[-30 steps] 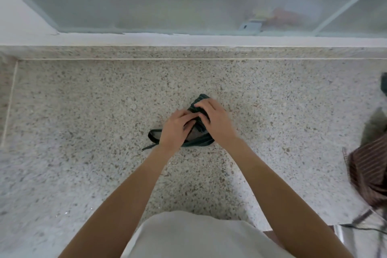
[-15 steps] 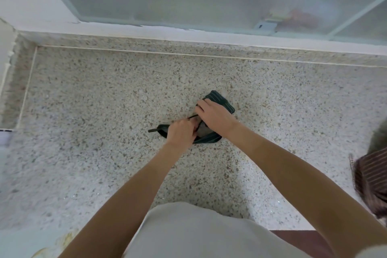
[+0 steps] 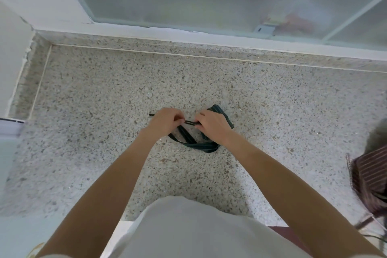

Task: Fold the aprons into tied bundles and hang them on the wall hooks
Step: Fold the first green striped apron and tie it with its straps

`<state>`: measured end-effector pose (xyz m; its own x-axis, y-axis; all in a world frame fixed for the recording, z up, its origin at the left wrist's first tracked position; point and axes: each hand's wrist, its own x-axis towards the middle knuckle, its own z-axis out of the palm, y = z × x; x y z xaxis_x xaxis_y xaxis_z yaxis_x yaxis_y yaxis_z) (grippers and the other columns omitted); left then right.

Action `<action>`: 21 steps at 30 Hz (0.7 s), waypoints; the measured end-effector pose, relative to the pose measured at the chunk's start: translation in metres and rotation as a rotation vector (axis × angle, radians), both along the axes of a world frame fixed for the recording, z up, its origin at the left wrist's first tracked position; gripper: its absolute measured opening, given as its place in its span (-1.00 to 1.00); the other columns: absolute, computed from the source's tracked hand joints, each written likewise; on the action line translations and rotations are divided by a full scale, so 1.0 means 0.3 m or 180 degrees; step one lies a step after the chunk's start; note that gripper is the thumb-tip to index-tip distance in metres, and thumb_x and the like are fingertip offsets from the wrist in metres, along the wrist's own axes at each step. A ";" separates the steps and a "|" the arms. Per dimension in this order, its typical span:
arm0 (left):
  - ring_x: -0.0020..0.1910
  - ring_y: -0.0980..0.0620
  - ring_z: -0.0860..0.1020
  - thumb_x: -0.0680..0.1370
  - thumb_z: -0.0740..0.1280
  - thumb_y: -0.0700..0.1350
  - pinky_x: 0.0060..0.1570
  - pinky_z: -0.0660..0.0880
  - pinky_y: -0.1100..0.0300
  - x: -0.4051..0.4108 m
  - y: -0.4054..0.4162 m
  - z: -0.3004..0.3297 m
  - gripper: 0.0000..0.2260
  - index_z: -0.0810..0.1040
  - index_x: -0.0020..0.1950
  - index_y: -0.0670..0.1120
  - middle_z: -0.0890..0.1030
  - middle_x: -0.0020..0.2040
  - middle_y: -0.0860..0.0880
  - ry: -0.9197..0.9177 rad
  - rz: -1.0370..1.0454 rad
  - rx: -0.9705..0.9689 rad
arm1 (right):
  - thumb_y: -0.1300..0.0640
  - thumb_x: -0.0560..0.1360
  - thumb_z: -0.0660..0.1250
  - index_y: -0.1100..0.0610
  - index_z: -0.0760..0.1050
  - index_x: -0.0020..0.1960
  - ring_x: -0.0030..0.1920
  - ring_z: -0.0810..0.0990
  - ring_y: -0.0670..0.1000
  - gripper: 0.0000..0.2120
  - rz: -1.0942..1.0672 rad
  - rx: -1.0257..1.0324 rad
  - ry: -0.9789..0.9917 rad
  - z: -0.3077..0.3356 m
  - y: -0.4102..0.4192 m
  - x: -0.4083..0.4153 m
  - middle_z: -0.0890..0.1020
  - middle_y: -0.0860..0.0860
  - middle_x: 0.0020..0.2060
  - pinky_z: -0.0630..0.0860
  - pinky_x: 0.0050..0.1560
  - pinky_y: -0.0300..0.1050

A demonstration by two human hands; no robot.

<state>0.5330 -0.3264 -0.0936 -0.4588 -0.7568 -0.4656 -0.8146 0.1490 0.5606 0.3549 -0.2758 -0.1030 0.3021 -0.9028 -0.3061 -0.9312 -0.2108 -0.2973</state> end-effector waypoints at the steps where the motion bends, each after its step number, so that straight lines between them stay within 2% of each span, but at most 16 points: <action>1: -0.07 0.06 0.56 0.53 0.34 -0.11 -0.08 0.42 0.28 0.008 -0.004 0.012 -0.90 0.62 -0.01 -0.09 0.63 -0.07 0.00 0.0202 0.0235 -0.0032 | 0.07 0.59 0.20 0.13 0.49 0.17 0.03 0.53 0.07 -0.77 0.0032 -0.0026 0.0030 -0.003 0.009 0.004 0.53 0.05 0.03 0.44 -0.16 -0.09; 3: -0.11 0.14 0.55 0.50 0.38 -0.09 -0.12 0.41 0.36 -0.001 0.001 0.040 -0.91 0.63 -0.04 -0.05 0.63 -0.11 0.06 0.0542 0.0665 -0.0077 | 0.02 0.59 0.19 0.12 0.48 0.19 0.04 0.54 0.07 -0.74 -0.0035 -0.0048 0.0123 -0.001 0.018 0.014 0.53 0.05 0.04 0.41 -0.21 -0.10; 5: -0.14 0.16 0.57 0.48 0.41 -0.07 -0.12 0.45 0.37 -0.030 0.017 0.059 -0.91 0.64 -0.06 -0.06 0.64 -0.14 0.08 0.0803 0.0835 -0.0114 | -0.05 0.60 0.15 0.13 0.49 0.18 -0.01 0.56 0.09 -0.69 -0.0152 -0.0057 0.0172 0.004 0.014 0.025 0.55 0.06 0.00 0.36 -0.27 -0.11; 8: -0.16 0.20 0.58 0.50 0.38 -0.03 -0.11 0.47 0.39 -0.069 0.051 0.068 -0.91 0.62 -0.08 -0.03 0.65 -0.17 0.10 0.1174 0.1000 -0.0129 | -0.07 0.62 0.08 0.13 0.53 0.02 -0.17 0.58 0.10 -0.66 -0.0532 -0.0005 0.0072 0.021 0.013 0.028 0.60 0.06 -0.17 0.30 -0.34 -0.13; 10: -0.13 0.27 0.57 0.59 0.24 -0.03 -0.09 0.43 0.47 -0.082 0.071 0.053 -0.86 0.59 -0.02 -0.02 0.64 -0.14 0.12 0.1459 0.1320 0.0003 | -0.06 0.61 0.10 0.14 0.48 -0.18 -0.30 0.53 0.09 -0.64 -0.0764 0.0221 -0.0312 0.025 0.016 0.022 0.55 0.04 -0.34 0.27 -0.37 -0.13; 11: -0.12 0.27 0.58 0.62 0.18 -0.09 -0.06 0.43 0.45 -0.083 0.078 0.034 -0.83 0.57 0.01 -0.03 0.64 -0.11 0.10 0.1595 0.1580 0.0156 | -0.05 0.60 0.14 0.14 0.43 -0.27 -0.36 0.49 0.05 -0.63 -0.0826 0.0364 -0.0580 0.028 0.018 0.018 0.50 0.01 -0.41 0.26 -0.38 -0.12; 13: -0.12 0.14 0.59 0.60 0.17 -0.27 -0.03 0.49 0.31 -0.079 0.089 -0.010 -0.82 0.54 0.01 -0.08 0.61 -0.05 0.00 0.1613 0.1838 0.0558 | -0.01 0.57 0.23 0.15 0.39 -0.35 -0.40 0.40 -0.01 -0.63 -0.0835 0.0582 -0.1003 0.040 0.017 0.004 0.40 -0.04 -0.48 0.24 -0.38 -0.12; 15: -0.11 0.01 0.56 0.51 0.24 -0.41 -0.06 0.50 0.22 -0.078 0.103 -0.051 -0.77 0.53 -0.05 -0.10 0.59 -0.10 -0.04 0.1522 0.1515 0.0872 | 0.05 0.54 0.30 0.14 0.52 -0.28 -0.32 0.41 -0.04 -0.74 -0.0721 0.0717 -0.1192 0.051 0.014 -0.013 0.42 -0.04 -0.41 0.25 -0.30 -0.16; 16: -0.14 0.02 0.54 0.47 0.28 -0.43 -0.09 0.49 0.21 -0.079 0.109 -0.064 -0.76 0.52 -0.06 -0.10 0.57 -0.14 -0.03 0.1470 0.1310 0.0900 | 0.07 0.53 0.32 0.16 0.59 -0.20 -0.26 0.42 -0.04 -0.80 -0.0661 0.0742 -0.1225 0.055 0.013 -0.021 0.46 -0.03 -0.36 0.26 -0.26 -0.16; 19: -0.28 0.21 0.53 0.41 0.29 -0.49 -0.24 0.47 0.33 -0.090 0.126 -0.067 -0.72 0.51 -0.02 -0.15 0.55 -0.20 -0.03 0.1588 0.1263 0.0985 | 0.10 0.51 0.36 0.17 0.64 -0.04 -0.19 0.46 -0.06 -0.84 -0.0640 0.0725 -0.1353 0.067 0.010 -0.045 0.52 -0.04 -0.25 0.30 -0.19 -0.23; 21: -0.23 0.23 0.55 0.40 0.31 -0.47 -0.18 0.47 0.37 -0.099 0.130 -0.077 -0.71 0.53 0.02 -0.17 0.57 -0.15 -0.01 0.1631 0.1176 0.0774 | 0.15 0.48 0.38 0.15 0.65 -0.02 -0.22 0.44 -0.15 -0.88 -0.0683 0.0663 -0.1400 0.074 0.012 -0.049 0.52 -0.10 -0.24 0.31 -0.18 -0.37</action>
<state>0.5033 -0.2874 -0.1167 -0.3983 -0.8075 -0.4351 -0.4102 -0.2675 0.8719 0.3402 -0.2721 -0.0807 0.2575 -0.8921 -0.3714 -0.7250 0.0758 -0.6846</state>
